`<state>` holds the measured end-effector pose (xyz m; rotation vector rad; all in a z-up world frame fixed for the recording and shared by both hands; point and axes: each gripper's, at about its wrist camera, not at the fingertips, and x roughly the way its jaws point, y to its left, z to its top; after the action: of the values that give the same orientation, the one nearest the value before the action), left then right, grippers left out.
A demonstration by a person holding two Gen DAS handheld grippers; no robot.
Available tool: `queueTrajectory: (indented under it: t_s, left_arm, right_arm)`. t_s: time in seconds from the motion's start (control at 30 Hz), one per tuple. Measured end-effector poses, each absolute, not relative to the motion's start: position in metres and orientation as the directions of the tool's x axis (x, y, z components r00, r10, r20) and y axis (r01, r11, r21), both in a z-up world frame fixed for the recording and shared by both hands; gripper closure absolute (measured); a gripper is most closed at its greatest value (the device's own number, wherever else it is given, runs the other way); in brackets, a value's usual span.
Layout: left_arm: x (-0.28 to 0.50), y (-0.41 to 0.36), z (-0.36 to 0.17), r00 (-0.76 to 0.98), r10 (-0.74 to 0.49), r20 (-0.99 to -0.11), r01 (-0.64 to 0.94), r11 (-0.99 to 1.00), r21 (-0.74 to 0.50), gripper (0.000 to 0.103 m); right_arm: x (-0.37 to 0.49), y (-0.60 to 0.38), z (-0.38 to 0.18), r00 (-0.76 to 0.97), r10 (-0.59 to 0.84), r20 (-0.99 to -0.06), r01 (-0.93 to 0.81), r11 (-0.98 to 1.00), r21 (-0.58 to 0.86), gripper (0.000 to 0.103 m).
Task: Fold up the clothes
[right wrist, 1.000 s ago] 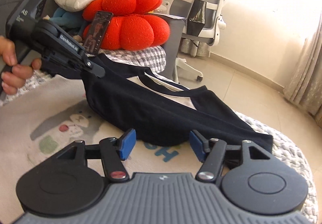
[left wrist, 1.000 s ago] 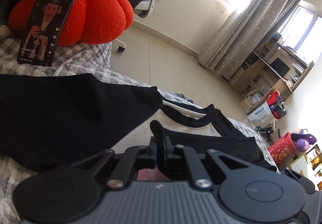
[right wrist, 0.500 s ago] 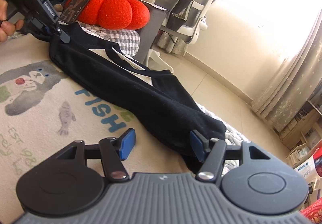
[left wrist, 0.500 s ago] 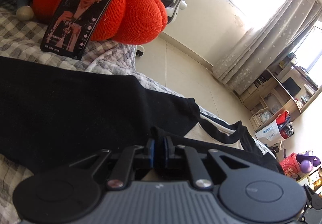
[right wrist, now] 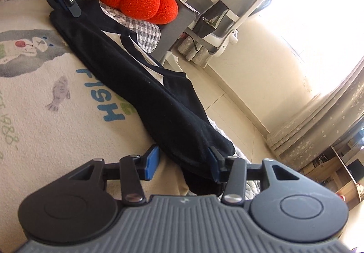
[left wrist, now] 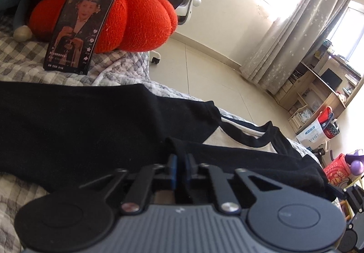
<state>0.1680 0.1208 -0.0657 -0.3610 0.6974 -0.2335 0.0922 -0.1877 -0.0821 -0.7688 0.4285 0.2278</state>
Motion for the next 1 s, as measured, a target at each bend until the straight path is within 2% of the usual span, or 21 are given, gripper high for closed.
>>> queueTrajectory:
  t_s: [0.1, 0.27, 0.4, 0.57, 0.77, 0.9, 1.0]
  left_arm:
    - [0.164, 0.116, -0.057, 0.782, -0.287, -0.554, 0.096, 0.933, -0.347, 0.1]
    - [0.171, 0.124, -0.039, 0.81, -0.274, -0.518, 0.088, 0.931, -0.353, 0.1]
    - [0.178, 0.125, -0.032, 0.828, -0.196, -0.526, 0.043, 0.957, -0.288, 0.1]
    - [0.189, 0.131, -0.041, 0.799, -0.152, -0.582, -0.01, 0.964, -0.265, 0.1]
    - [0.189, 0.149, -0.053, 0.768, -0.202, -0.608, -0.053, 0.926, -0.375, 0.097]
    - [0.177, 0.158, -0.051, 0.758, -0.252, -0.602, -0.04, 0.902, -0.429, 0.085]
    - [0.166, 0.157, -0.049, 0.747, -0.283, -0.601, -0.022, 0.894, -0.448, 0.082]
  right_arm:
    - [0.092, -0.187, -0.081, 0.894, 0.038, -0.446, -0.347, 0.687, -0.638, 0.056]
    - [0.091, -0.19, -0.081, 0.904, 0.017, -0.426, -0.324, 0.677, -0.661, 0.057]
    - [0.092, -0.195, -0.08, 0.914, -0.002, -0.405, -0.287, 0.702, -0.651, 0.057]
    - [0.097, -0.2, -0.08, 0.918, -0.021, -0.395, -0.256, 0.731, -0.632, 0.057]
    - [0.101, -0.206, -0.078, 0.927, -0.058, -0.37, -0.207, 0.746, -0.633, 0.057]
    - [0.099, -0.205, -0.08, 0.923, -0.049, -0.383, -0.221, 0.746, -0.628, 0.057]
    - [0.098, -0.204, -0.081, 0.919, -0.042, -0.393, -0.23, 0.753, -0.617, 0.057]
